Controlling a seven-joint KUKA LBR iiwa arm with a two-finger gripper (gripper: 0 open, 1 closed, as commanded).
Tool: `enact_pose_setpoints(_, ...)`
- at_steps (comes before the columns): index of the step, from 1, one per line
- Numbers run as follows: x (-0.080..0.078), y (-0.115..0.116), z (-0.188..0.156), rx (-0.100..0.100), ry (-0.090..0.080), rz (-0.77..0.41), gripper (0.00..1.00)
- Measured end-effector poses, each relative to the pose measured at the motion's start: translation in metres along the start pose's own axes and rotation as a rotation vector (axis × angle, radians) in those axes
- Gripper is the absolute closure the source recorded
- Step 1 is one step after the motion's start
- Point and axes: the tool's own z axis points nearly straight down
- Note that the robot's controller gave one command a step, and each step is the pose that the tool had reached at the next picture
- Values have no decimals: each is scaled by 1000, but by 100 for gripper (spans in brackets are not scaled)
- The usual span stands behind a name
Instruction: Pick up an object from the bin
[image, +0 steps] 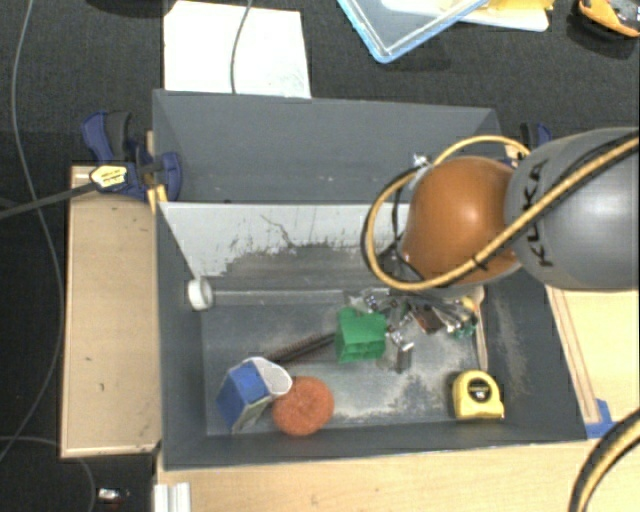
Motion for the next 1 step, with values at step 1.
enact_pose_setpoints(1,-24,-8,-76,-1,1,-70,100)
